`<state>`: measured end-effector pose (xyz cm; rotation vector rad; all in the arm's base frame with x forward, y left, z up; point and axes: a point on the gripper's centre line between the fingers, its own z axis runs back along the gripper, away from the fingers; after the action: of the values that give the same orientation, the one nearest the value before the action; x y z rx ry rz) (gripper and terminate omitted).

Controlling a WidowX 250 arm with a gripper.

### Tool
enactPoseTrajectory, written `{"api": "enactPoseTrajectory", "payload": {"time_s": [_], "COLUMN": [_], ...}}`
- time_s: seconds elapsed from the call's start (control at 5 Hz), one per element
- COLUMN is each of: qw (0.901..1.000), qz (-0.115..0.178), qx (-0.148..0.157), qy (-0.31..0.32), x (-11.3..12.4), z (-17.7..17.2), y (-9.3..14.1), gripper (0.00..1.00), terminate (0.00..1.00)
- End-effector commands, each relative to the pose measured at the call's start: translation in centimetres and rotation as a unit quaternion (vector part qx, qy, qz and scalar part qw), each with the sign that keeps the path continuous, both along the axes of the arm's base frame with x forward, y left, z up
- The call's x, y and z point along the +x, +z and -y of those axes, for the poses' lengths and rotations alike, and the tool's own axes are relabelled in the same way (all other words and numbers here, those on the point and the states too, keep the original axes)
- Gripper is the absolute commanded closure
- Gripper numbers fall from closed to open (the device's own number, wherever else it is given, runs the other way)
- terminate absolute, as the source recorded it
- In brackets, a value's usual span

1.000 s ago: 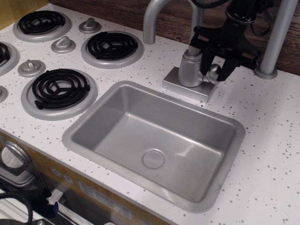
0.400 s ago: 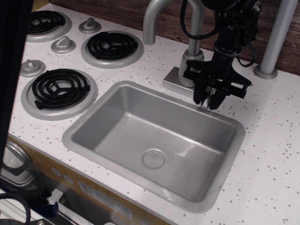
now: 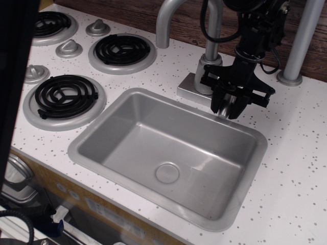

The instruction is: Lever vertical to front

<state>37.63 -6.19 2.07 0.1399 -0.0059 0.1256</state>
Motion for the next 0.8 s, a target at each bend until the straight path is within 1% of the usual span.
{"api": "enactPoseTrajectory", "payload": {"time_s": [0.0, 0.2, 0.4, 0.6], "qw": [0.9987, 0.9984, 0.9974, 0.9957], "qz": [0.050, 0.056, 0.071, 0.092], "qx": [0.004, -0.002, -0.007, -0.007], "qy": [-0.007, -0.005, -0.003, 0.004], "x": [0.6, 0.5, 0.6, 0.6], "z": [1.2, 1.0, 0.9, 0.8], "y": [5.0, 4.9, 5.3, 6.0], "gripper": [1.00, 1.00, 0.00, 0.00], "terminate": [0.00, 0.00, 0.00, 0.00]}}
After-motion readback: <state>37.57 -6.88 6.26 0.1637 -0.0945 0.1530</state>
